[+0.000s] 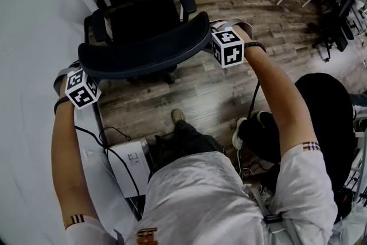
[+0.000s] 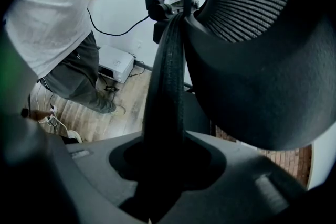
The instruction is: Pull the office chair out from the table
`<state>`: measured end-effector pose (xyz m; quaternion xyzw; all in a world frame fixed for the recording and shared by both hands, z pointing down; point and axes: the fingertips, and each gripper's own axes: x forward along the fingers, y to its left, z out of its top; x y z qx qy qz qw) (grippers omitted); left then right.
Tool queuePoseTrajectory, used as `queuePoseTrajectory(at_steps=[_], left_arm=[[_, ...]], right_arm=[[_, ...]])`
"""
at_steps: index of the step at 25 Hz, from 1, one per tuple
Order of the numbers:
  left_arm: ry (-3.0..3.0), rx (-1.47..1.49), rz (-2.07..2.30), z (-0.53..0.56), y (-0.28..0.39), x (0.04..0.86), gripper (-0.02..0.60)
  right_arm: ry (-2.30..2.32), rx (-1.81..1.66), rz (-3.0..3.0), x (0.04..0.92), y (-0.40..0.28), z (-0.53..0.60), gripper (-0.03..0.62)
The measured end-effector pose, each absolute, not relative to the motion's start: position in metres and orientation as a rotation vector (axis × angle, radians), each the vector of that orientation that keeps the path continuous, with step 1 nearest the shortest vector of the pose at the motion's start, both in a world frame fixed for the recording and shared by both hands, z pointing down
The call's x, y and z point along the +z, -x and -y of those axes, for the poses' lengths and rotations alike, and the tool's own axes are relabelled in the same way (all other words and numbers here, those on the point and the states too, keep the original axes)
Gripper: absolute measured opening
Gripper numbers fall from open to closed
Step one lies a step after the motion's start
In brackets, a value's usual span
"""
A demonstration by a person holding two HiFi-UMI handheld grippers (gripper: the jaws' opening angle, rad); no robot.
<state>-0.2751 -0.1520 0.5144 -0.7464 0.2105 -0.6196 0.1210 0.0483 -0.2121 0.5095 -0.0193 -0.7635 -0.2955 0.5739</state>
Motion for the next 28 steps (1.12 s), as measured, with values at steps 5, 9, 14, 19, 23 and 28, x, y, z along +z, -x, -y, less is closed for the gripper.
queuePoseTrajectory(at_steps=[5, 9, 14, 19, 23, 28], left_arm=[[2.179, -1.802, -0.609, 0.119, 0.267, 0.515, 0.095], [2.184, -1.814, -0.609, 0.094, 0.263, 0.517, 0.095], [2.158, -1.795, -0.607, 0.073, 0.250, 0.508, 0.095], [2.159, -1.799, -0.610, 0.059, 0.242, 0.507, 0.096], [2.162, -1.803, -0.618, 0.049, 0.240, 0.508, 0.095], [2.159, -1.811, -0.632, 0.036, 0.231, 0.507, 0.097]], right_arm=[[0.026, -0.688, 1.796, 0.508, -0.054, 0.177, 0.132], [0.029, -0.685, 1.795, 0.508, -0.061, 0.153, 0.132], [0.032, -0.689, 1.799, 0.509, -0.067, 0.129, 0.132], [0.037, -0.686, 1.798, 0.508, -0.075, 0.115, 0.133], [0.046, -0.691, 1.802, 0.507, -0.076, 0.106, 0.133], [0.050, -0.698, 1.804, 0.506, -0.085, 0.096, 0.133]])
